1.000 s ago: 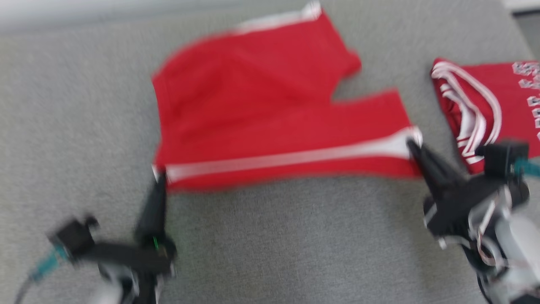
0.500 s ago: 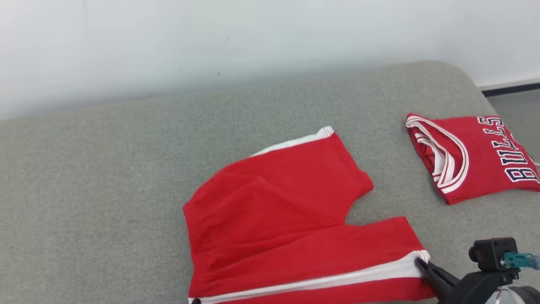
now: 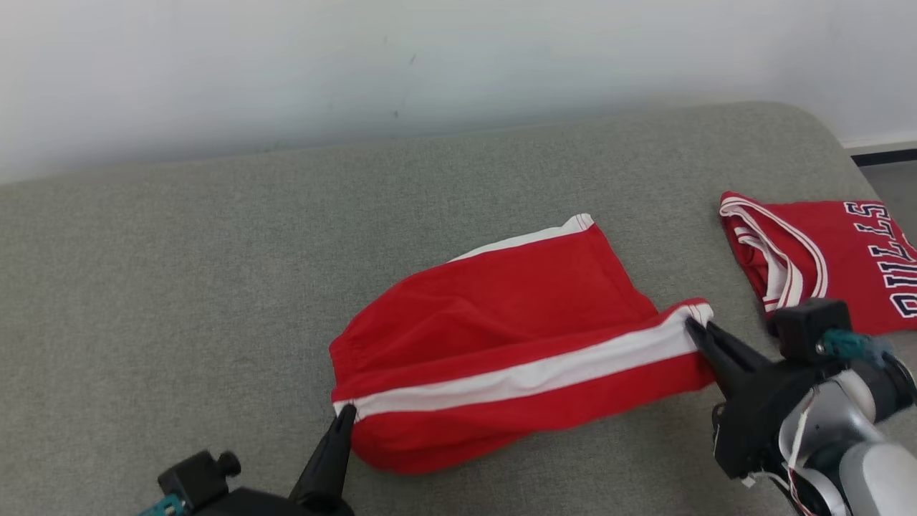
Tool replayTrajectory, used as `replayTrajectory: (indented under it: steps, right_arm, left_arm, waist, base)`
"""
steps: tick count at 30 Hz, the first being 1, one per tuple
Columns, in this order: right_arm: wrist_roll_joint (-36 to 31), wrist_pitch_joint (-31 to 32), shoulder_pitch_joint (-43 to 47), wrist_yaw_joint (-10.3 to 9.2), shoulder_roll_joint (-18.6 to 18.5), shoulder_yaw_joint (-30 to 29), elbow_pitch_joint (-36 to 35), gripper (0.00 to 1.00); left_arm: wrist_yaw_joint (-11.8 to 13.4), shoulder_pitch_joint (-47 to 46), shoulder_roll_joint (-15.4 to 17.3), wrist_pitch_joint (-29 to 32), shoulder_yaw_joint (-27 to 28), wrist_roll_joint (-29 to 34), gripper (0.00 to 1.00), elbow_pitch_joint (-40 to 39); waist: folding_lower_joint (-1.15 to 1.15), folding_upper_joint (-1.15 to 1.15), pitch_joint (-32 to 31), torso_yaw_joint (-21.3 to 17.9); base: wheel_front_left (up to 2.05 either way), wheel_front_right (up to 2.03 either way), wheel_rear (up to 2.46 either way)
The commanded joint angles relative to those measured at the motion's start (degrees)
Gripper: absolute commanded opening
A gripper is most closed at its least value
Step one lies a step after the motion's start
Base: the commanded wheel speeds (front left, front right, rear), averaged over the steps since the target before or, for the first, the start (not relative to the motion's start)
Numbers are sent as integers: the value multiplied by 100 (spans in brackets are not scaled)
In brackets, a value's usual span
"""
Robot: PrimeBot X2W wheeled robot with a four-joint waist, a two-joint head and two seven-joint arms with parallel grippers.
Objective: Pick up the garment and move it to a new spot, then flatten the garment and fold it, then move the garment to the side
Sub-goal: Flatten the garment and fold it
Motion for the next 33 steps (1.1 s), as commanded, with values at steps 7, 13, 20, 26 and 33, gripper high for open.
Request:
replayTrajectory:
  steps: [7, 13, 20, 26, 33]
  right_arm:
    - [60, -812, -1372, -16, -341, 625, 920, 0]
    - [23, -1755, -2349, -17, -545, 1170, 1654, 0]
    - [3, -2792, -3082, -16, -653, 1722, 2684, 0]
    - [270, -2227, -3047, -16, -615, 1745, 3436, 0]
    - [424, -1655, -2924, -17, -633, 1702, 3599, 11]
  left_arm:
    - [-103, -1039, -217, -206, 50, 272, 0, 630]
    - [-216, -1744, -379, -450, 161, 397, 0, 1093]
    - [-353, -2408, -587, -671, 262, 529, 0, 1616]
    - [-389, -2458, -653, -560, 145, 477, 0, 2028]
    - [-310, -2384, -555, -312, 53, 438, 0, 2280]
  waist:
    - [-1, 0, 501, 226]
    - [-1, 0, 886, 386]
    - [-1, 0, 1347, 501]
    - [-1, 0, 1388, 484]
    - [-1, 0, 1335, 441]
  base:
    - [0, 0, 0]
    - [0, 0, 0]
    - [0, 0, 0]
    - [0, 0, 0]
    - [0, 0, 0]
